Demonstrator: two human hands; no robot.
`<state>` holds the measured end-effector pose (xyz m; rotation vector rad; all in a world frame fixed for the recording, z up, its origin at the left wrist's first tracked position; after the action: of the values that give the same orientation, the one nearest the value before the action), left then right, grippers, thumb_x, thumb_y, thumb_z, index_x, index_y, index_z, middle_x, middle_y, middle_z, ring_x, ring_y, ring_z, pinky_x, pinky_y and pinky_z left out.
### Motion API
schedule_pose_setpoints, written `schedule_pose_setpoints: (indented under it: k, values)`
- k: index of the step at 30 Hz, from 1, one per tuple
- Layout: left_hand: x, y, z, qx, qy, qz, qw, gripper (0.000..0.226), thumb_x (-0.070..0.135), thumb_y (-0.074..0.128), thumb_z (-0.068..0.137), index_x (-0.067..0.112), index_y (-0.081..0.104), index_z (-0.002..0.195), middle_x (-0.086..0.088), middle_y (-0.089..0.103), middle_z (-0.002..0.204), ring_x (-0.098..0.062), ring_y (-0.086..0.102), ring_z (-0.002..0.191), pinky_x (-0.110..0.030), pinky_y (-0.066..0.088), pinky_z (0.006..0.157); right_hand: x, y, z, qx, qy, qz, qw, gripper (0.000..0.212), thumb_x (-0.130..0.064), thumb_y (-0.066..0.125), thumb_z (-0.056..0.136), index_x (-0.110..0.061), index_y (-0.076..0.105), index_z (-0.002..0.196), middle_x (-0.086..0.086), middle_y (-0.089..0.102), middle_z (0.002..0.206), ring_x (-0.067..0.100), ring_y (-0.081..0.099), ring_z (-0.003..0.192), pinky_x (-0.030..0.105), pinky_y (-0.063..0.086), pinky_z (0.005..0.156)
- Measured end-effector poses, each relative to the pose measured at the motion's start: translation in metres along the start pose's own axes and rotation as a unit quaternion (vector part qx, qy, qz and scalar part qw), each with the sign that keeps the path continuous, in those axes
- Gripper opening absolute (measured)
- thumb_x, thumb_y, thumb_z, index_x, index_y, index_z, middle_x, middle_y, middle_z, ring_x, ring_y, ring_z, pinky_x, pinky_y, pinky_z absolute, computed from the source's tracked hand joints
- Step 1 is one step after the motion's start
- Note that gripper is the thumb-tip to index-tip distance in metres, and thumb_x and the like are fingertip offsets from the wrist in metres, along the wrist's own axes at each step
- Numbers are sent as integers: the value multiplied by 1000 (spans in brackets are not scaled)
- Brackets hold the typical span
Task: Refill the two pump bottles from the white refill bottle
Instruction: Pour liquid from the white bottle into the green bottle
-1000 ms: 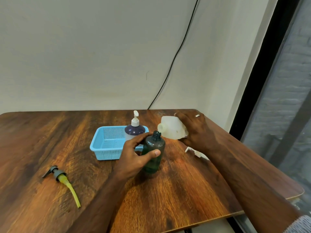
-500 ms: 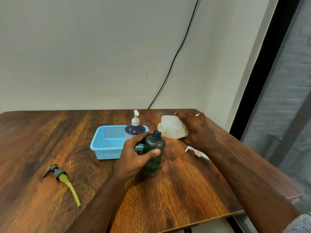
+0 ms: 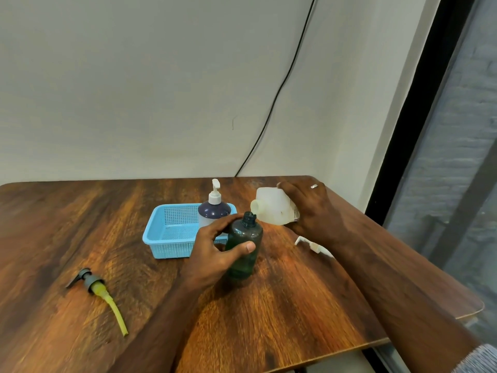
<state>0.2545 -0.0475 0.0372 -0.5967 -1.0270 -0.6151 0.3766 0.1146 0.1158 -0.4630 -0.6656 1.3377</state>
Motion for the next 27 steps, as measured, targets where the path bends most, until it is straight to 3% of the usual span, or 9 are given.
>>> schedule_pose_setpoints:
  k: [8,16,23,27]
  values:
    - [-3,-1,1,1,0,8,1000,59,46,81,65,43,59,119,16,65,122,-5,57,118,-31,51,97,0,0,1,4,-1,-4,1000,78,-48,81,68,-18,44,130,15,62,123,34,59,109,53,50,89]
    - [-1,-1,0,0,-1,10,1000,54,45,80,63,47,58,113,18,64,120,-6,57,118,-21,48,90,1,1,0,-2,6,-6,1000,78,-50,80,68,-18,44,131,14,62,124,33,57,111,52,49,90]
    - [-2,-2,1,3,-1,6,1000,58,46,83,65,43,60,118,15,65,122,-6,57,119,-28,50,94,-1,-2,0,18,-3,-8,1000,77,-46,83,67,-17,46,129,14,62,122,33,59,109,49,49,88]
    - [-6,-2,1,6,-4,16,1000,72,54,87,62,35,60,127,12,65,125,-9,56,121,-36,51,99,1,0,0,3,4,-9,1000,76,-51,77,69,-19,44,130,13,62,124,32,57,111,50,48,91]
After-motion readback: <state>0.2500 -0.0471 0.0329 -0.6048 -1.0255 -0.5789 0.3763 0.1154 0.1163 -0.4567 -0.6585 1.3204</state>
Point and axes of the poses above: each hand's wrist, its own z-axis towards the middle knuckle, its own y-axis out of the palm, x = y × z, the point moved 7 cm from there along z, towards the middle knuckle
